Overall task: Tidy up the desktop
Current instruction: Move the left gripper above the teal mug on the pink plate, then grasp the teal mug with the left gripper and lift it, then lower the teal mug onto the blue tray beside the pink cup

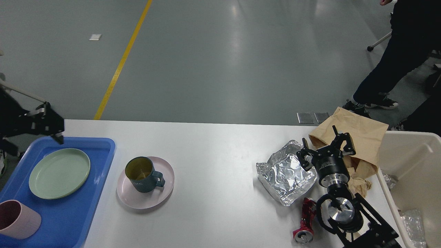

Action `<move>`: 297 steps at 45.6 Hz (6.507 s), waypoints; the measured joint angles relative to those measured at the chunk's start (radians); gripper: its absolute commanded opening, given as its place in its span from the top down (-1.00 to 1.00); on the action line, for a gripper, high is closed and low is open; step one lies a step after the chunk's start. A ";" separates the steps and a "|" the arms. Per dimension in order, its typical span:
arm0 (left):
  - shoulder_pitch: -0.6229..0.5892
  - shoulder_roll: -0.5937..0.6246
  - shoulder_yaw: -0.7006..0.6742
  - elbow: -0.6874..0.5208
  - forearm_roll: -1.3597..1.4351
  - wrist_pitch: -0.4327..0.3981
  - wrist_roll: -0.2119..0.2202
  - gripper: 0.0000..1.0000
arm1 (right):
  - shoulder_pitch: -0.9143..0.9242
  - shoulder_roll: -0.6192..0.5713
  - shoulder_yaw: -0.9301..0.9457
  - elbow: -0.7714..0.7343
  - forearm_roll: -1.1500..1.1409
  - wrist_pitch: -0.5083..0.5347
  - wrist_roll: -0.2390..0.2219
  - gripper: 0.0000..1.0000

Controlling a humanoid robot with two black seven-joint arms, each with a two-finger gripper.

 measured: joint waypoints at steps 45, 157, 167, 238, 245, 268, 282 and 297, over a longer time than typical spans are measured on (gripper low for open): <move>-0.142 -0.260 -0.155 -0.144 -0.218 0.002 0.000 -0.91 | 0.000 0.000 0.000 0.000 0.000 0.000 0.000 -1.00; 0.999 -0.187 -0.297 0.608 -0.254 0.390 0.006 1.00 | 0.000 0.000 0.000 0.000 0.000 0.000 0.000 -1.00; 0.824 -0.159 -0.248 0.540 -0.199 0.185 0.009 1.00 | 0.000 0.000 0.000 0.000 0.000 0.000 0.000 -1.00; 0.597 0.470 -0.251 0.162 0.400 0.272 0.027 1.00 | 0.000 0.000 0.000 0.000 0.000 0.000 0.000 -1.00; 0.860 0.513 -0.407 0.306 0.446 0.286 0.017 1.00 | 0.000 0.000 0.000 0.000 0.000 0.000 0.000 -1.00; 1.027 0.508 -0.548 0.399 0.441 0.333 0.019 0.97 | 0.000 0.000 0.000 -0.002 0.000 0.000 0.000 -1.00; 1.024 0.506 -0.550 0.403 0.421 0.361 0.018 -0.79 | 0.000 0.000 0.000 -0.001 0.000 0.000 0.000 -1.00; 1.028 0.507 -0.563 0.403 0.402 0.381 0.027 -0.89 | 0.000 0.000 0.000 0.000 0.000 0.000 0.000 -1.00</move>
